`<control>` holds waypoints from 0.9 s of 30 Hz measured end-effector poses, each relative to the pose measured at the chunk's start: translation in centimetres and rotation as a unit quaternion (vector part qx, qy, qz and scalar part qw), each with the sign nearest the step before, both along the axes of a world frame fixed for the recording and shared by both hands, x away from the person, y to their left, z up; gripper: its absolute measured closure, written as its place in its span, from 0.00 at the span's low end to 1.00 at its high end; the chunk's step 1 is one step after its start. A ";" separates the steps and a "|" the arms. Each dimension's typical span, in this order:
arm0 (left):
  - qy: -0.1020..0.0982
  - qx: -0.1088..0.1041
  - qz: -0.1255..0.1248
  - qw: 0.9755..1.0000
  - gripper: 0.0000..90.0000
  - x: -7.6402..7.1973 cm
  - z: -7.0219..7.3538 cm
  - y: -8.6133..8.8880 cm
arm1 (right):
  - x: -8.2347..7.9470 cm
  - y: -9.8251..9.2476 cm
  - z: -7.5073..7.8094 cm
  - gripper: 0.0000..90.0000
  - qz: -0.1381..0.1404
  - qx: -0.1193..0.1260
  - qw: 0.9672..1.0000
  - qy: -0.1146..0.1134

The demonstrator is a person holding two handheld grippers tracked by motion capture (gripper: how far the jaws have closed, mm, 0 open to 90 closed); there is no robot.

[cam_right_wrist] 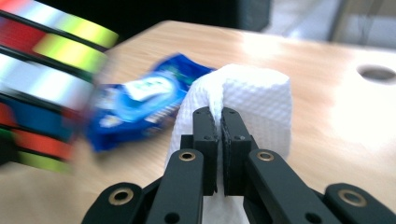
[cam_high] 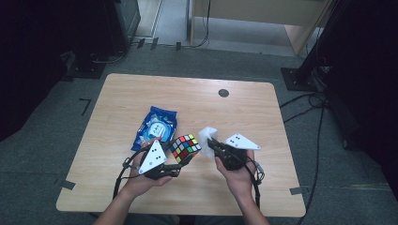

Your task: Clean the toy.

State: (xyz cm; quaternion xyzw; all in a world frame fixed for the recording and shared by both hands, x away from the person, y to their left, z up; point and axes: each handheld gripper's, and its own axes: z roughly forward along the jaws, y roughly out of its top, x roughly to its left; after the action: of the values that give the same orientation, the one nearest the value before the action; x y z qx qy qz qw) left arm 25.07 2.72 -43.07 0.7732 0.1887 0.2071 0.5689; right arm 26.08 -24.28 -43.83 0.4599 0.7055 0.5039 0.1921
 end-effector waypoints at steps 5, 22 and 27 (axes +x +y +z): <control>0.017 0.003 0.025 1.000 0.37 0.7 -0.6 0.3 | 0.2 -1.0 0.1 0.97 -0.018 0.012 1.000 0.000; 0.020 0.010 0.047 0.999 0.37 0.8 -1.2 -0.2 | -1.6 1.9 2.3 0.40 0.017 0.141 0.990 0.020; 0.021 0.009 0.055 0.998 0.37 0.8 -1.5 -0.6 | -2.2 3.6 2.4 0.35 0.037 0.158 0.986 0.033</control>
State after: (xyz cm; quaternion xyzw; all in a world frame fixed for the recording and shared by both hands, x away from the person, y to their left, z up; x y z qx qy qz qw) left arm 25.83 2.13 -44.57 0.7708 0.2408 0.2230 0.5460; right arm 23.90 -20.65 -41.46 0.4743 0.6399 0.6000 0.0745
